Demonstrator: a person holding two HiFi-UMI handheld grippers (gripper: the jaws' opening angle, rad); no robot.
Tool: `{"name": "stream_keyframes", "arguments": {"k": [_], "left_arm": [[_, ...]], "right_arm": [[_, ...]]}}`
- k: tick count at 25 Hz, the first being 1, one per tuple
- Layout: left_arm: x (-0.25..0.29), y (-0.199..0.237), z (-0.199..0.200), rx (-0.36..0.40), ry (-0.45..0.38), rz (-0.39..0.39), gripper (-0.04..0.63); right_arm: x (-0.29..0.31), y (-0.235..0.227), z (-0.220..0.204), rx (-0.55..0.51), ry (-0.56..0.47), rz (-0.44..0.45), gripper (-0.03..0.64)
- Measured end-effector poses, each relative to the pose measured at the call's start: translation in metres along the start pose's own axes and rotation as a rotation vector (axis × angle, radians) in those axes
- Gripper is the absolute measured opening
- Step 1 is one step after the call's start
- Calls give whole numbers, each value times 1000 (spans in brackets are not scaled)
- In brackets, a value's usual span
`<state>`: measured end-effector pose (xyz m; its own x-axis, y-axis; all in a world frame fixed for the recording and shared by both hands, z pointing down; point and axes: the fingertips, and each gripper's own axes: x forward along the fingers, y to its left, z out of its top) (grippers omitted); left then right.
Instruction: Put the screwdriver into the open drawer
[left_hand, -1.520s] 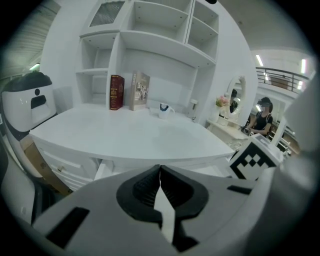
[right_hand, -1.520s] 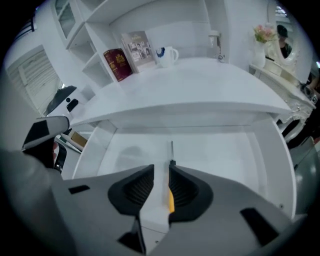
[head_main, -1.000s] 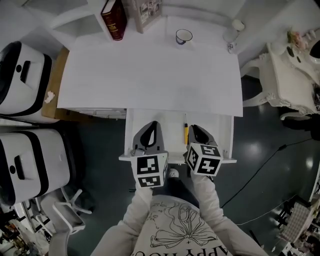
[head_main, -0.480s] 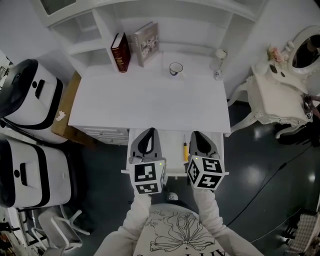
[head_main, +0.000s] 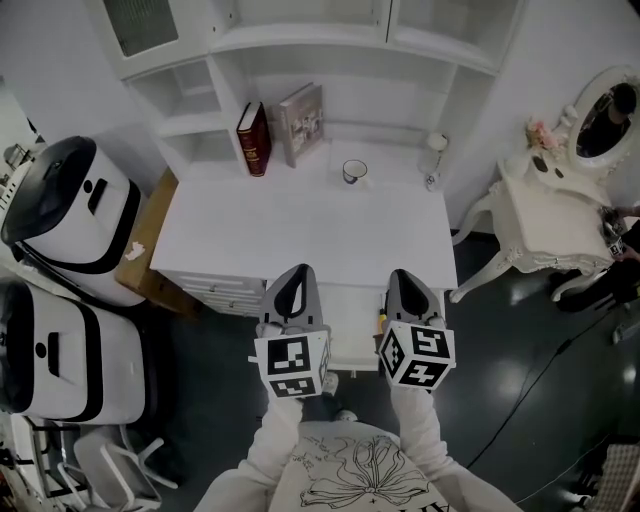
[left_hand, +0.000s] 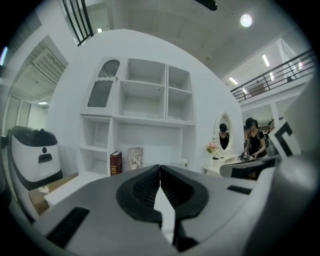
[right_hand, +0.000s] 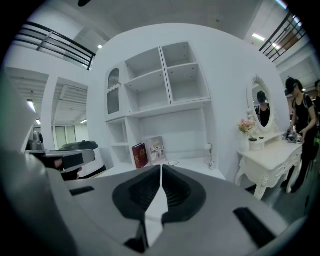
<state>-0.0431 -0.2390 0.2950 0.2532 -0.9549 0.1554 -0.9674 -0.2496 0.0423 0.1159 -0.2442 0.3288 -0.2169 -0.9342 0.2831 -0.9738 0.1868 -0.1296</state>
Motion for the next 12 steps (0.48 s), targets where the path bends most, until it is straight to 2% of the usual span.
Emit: {"name": "stream_keyframes", "arguments": {"k": [12], "left_arm": [[-6, 3, 16, 6, -33, 10, 6]], "right_arm": [[-7, 4, 26, -21, -57, 4, 9]]}}
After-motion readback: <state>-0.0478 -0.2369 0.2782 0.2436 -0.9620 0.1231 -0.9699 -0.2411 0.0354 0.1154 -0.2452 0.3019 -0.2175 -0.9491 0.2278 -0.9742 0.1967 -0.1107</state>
